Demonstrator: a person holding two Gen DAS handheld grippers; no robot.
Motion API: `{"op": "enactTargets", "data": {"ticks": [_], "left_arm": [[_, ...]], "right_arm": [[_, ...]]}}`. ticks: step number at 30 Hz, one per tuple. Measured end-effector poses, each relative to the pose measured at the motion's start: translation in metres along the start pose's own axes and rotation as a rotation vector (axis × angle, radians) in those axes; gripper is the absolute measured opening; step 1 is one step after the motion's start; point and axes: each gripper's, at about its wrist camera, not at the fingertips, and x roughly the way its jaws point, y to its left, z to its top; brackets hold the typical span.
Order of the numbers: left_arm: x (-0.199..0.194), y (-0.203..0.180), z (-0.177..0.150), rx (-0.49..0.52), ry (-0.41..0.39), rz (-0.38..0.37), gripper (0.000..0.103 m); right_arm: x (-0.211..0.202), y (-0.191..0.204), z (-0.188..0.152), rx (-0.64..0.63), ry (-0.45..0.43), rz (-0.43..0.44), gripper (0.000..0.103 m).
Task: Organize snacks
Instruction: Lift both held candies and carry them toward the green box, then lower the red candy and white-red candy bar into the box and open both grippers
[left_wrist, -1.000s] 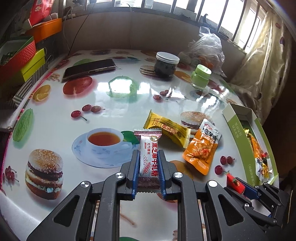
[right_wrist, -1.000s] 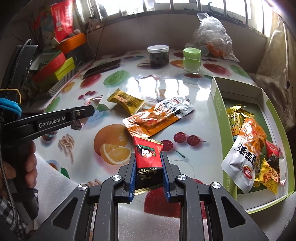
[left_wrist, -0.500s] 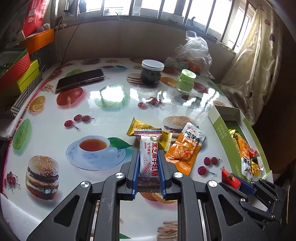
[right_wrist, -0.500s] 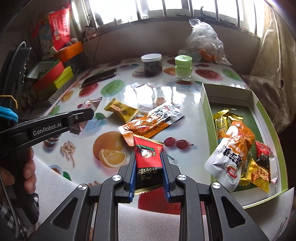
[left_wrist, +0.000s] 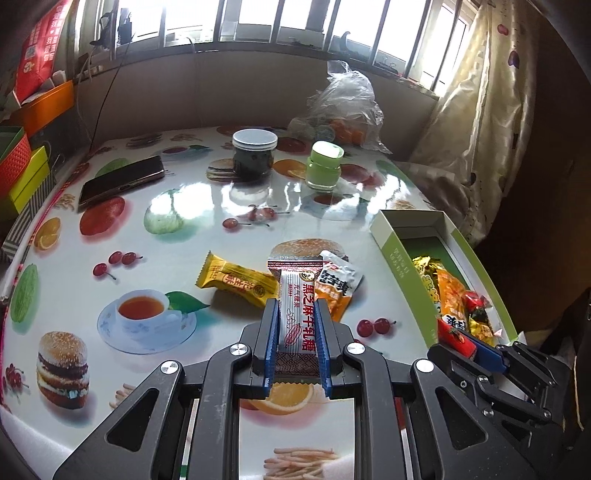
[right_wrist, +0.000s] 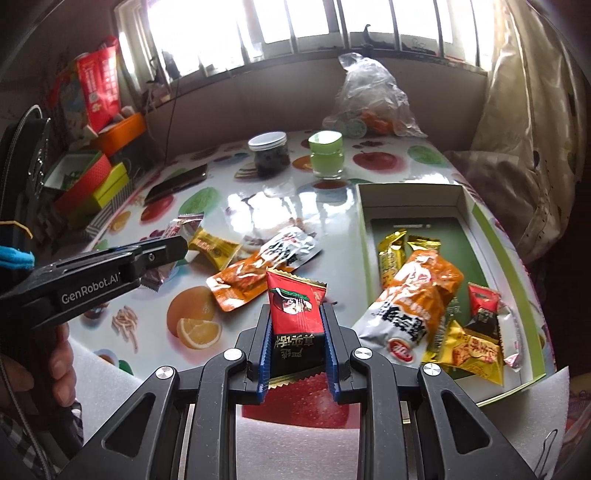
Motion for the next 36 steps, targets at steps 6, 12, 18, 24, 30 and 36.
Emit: {"op": "enactTargets", "data": {"ticks": [6,12,18,24,30,36], "left_arm": [[0.004,-0.018,0.008,0.031,-0.004,-0.024,0.02],[0.01,-0.034,0.014,0.056,-0.003,-0.046,0.02],[0.018,-0.052,0.021,0.085,0.003,-0.065,0.02],[0.027,-0.068,0.027,0.107,0.014,-0.089,0.02],[0.04,-0.079,0.032,0.12,0.036,-0.112,0.02],[0.051,-0.092,0.037,0.139,0.052,-0.125,0.02]], "right_arm": [[-0.008,-0.02,0.003,0.036,-0.023,-0.028,0.022],[-0.016,-0.041,0.006,0.074,-0.043,-0.062,0.022],[-0.022,-0.065,0.007,0.113,-0.059,-0.101,0.022],[-0.025,-0.083,0.007,0.137,-0.063,-0.127,0.022],[-0.024,-0.098,0.008,0.158,-0.063,-0.147,0.022],[-0.02,-0.112,0.009,0.174,-0.057,-0.174,0.022]]}}
